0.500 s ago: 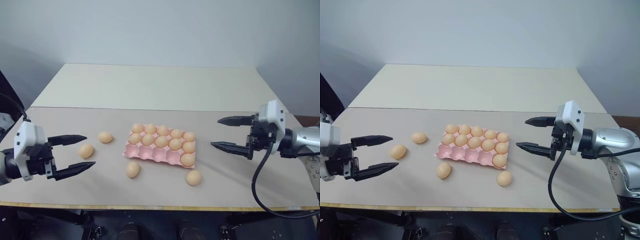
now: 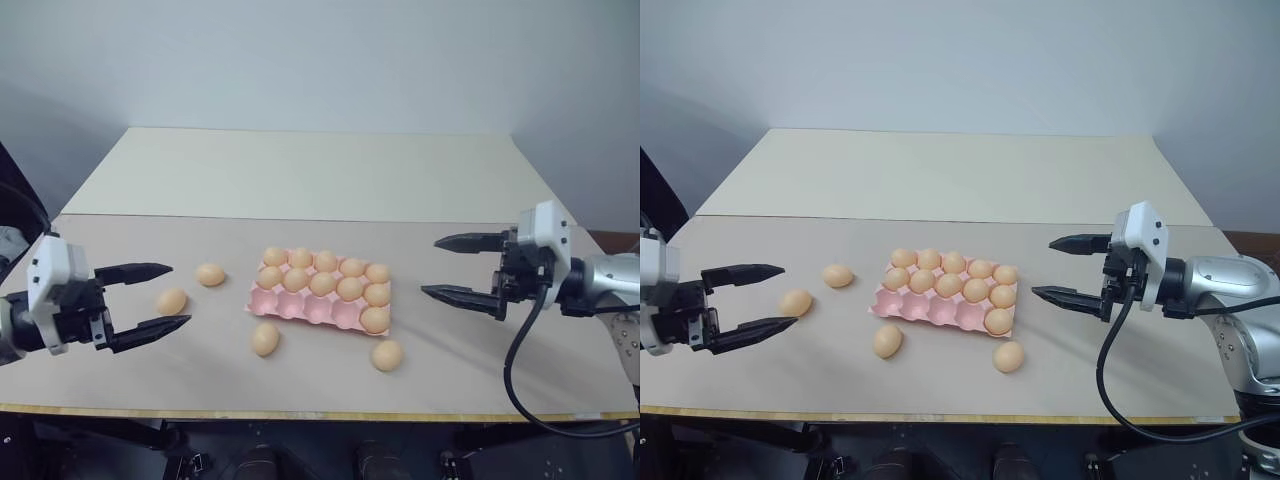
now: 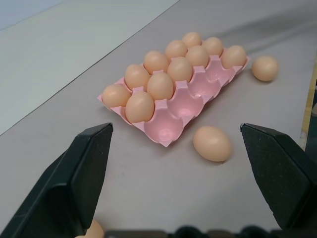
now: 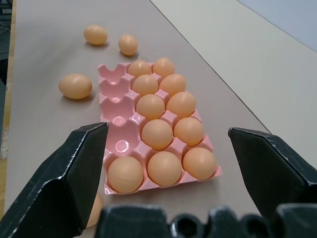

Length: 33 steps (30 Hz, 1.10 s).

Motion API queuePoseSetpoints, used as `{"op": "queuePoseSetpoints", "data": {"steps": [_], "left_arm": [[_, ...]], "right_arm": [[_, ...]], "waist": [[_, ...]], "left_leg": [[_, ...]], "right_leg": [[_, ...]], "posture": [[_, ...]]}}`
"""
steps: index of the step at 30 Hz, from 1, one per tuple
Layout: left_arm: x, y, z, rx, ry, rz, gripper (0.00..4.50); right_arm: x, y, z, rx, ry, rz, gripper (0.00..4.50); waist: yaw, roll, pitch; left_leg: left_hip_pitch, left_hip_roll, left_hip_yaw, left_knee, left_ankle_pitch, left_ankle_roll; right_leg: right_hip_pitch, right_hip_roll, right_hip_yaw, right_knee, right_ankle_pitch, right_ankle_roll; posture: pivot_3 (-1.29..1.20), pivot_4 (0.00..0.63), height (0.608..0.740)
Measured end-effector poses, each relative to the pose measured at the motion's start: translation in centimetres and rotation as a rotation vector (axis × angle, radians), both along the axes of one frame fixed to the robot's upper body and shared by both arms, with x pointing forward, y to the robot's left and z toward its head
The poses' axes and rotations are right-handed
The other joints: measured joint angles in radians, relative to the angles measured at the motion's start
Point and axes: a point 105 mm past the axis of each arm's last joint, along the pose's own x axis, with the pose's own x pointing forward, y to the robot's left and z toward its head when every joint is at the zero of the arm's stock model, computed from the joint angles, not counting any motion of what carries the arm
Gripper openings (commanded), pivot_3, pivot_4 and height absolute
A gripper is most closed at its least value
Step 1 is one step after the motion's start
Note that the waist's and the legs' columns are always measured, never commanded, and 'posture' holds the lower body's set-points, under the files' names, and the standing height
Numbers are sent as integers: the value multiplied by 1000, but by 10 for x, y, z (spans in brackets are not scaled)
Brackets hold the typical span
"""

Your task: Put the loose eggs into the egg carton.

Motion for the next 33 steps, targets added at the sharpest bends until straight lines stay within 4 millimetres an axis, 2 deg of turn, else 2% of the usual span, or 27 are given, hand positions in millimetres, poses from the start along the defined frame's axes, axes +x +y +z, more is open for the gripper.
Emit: {"op": "queuePoseSetpoints", "data": {"steps": [7,12,18,23,26,30,33], "left_arm": [[-1,-5,2,17,1,-53,4466],[1,-17,2,17,12,-132,4466],[2,-30,-3,24,51,-239,4466],[4,-34,-2,26,57,-283,4466],[4,-39,-4,32,70,-322,4466],[0,-46,-11,38,110,-380,4466],[-2,-48,-14,42,121,-407,4466]], "right_arm": [[-2,1,0,-11,5,22,4500],[-3,2,8,-41,-11,53,4500],[-13,5,-2,-70,17,89,4500],[-31,10,-24,-149,69,150,4500],[-42,21,-47,-240,77,219,4500],[-45,33,-73,-348,39,281,4500],[-45,39,-84,-392,7,308,4500]], "waist": [[0,0,0],[0,0,0],[2,0,0],[3,0,0],[1,0,0],[-3,0,0],[-2,0,0]], "left_leg": [[0,0,0,0,0,0],[0,0,0,0,0,0],[-1,0,0,0,0,0],[0,0,0,0,0,0],[0,0,0,0,0,0],[0,0,1,0,0,0],[-1,0,1,0,0,0]], "right_leg": [[0,0,0,0,0,0],[0,0,0,0,0,0],[-1,0,0,0,0,0],[-1,0,0,0,0,0],[0,0,0,0,0,0],[-1,1,1,0,-1,1],[-1,1,1,0,-1,1]], "posture": [[0,150,740],[0,150,740],[0,150,740],[0,150,740],[0,150,740],[0,150,740],[0,150,740]]}}
